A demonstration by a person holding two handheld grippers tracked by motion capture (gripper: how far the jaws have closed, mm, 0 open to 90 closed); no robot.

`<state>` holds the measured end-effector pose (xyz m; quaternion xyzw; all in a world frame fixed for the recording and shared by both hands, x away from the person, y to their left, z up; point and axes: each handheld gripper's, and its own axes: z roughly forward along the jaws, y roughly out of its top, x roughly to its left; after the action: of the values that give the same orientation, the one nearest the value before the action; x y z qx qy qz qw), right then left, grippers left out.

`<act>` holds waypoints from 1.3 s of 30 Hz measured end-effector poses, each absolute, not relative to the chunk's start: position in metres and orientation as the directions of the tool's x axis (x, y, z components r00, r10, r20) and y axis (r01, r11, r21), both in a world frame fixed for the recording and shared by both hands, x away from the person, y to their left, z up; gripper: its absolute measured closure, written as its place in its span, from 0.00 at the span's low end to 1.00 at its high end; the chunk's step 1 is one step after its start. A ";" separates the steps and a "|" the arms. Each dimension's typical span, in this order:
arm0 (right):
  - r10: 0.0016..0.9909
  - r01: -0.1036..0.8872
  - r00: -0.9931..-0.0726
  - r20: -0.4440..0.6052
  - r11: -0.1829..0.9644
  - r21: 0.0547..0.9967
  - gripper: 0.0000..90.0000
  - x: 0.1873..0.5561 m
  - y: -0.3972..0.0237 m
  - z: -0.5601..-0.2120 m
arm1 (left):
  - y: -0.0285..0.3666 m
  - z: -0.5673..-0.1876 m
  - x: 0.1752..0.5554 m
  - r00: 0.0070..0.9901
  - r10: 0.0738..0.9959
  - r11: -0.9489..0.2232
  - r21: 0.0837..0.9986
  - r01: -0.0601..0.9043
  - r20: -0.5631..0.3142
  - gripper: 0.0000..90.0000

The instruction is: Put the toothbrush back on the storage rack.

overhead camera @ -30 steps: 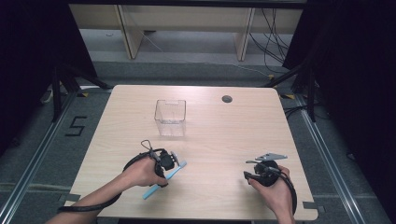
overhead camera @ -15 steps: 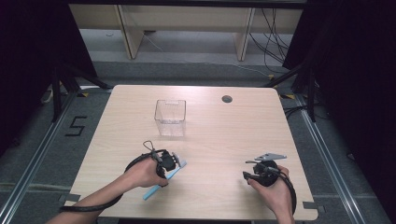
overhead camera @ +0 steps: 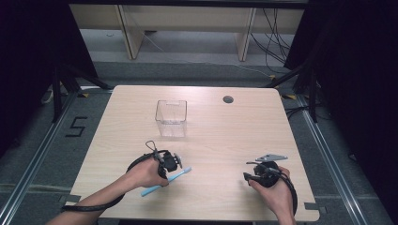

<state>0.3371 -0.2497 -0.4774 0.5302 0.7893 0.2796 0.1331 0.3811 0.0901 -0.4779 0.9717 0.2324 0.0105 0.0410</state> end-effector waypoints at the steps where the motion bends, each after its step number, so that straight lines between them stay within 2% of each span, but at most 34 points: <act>1: 0.911 0.763 -0.403 0.089 0.280 0.583 0.57 0.337 -0.250 -0.478 | 0.090 -0.478 0.381 0.893 0.450 -0.890 0.083 0.449 0.002 0.86; 9: 0.911 0.761 -0.403 0.087 0.281 0.585 0.57 0.337 -0.250 -0.478 | 0.090 -0.478 0.380 0.901 0.433 -0.898 0.083 0.431 0.003 0.87; 12: 0.910 0.766 -0.403 0.097 0.278 0.580 0.57 0.337 -0.250 -0.479 | 0.091 -0.476 0.380 0.901 0.434 -0.895 0.102 0.434 -0.026 0.87; 17: 0.910 0.761 -0.405 0.089 0.281 0.585 0.57 0.337 -0.250 -0.478 | 0.093 -0.472 0.380 0.900 0.436 -0.889 0.141 0.435 -0.025 0.87; 21: 0.908 0.760 -0.408 0.094 0.280 0.586 0.57 0.337 -0.251 -0.479 | 0.097 -0.465 0.380 0.897 0.439 -0.875 0.209 0.437 -0.038 0.87; 22: 0.911 0.763 -0.401 0.099 0.272 0.586 0.57 0.337 -0.250 -0.479 | 0.100 -0.462 0.380 0.894 0.446 -0.859 0.257 0.443 -0.047 0.87; 25: 0.912 0.764 -0.396 0.102 0.266 0.588 0.57 0.336 -0.249 -0.479 | 0.103 -0.459 0.380 0.893 0.447 -0.849 0.290 0.441 -0.049 0.87; 26: 0.916 0.772 -0.384 0.112 0.253 0.584 0.57 0.336 -0.248 -0.478 | 0.107 -0.456 0.380 0.888 0.455 -0.825 0.345 0.447 -0.063 0.87; 27: 0.917 0.771 -0.384 0.111 0.252 0.584 0.57 0.336 -0.248 -0.478 | 0.107 -0.456 0.380 0.888 0.455 -0.825 0.345 0.447 -0.063 0.87; 30: 0.917 0.771 -0.382 0.115 0.248 0.586 0.57 0.336 -0.248 -0.479 | 0.116 -0.451 0.381 0.887 0.458 -0.783 0.442 0.438 -0.068 0.87; 31: 0.917 0.771 -0.382 0.115 0.248 0.586 0.57 0.336 -0.248 -0.479 | 0.116 -0.451 0.381 0.887 0.458 -0.783 0.442 0.438 -0.068 0.87; 32: 0.921 0.774 -0.375 0.105 0.249 0.582 0.57 0.336 -0.247 -0.479 | 0.119 -0.451 0.379 0.872 0.483 -0.737 0.498 0.456 -0.083 0.87; 39: 0.917 0.771 -0.382 0.112 0.250 0.586 0.57 0.335 -0.247 -0.480 | 0.138 -0.442 0.383 0.880 0.472 -0.686 0.604 0.406 -0.055 0.87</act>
<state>0.3354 -0.2470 -0.4796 0.5411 0.7801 0.2871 0.1276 0.3826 0.1382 -0.4419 0.9166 0.2395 0.0526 0.3156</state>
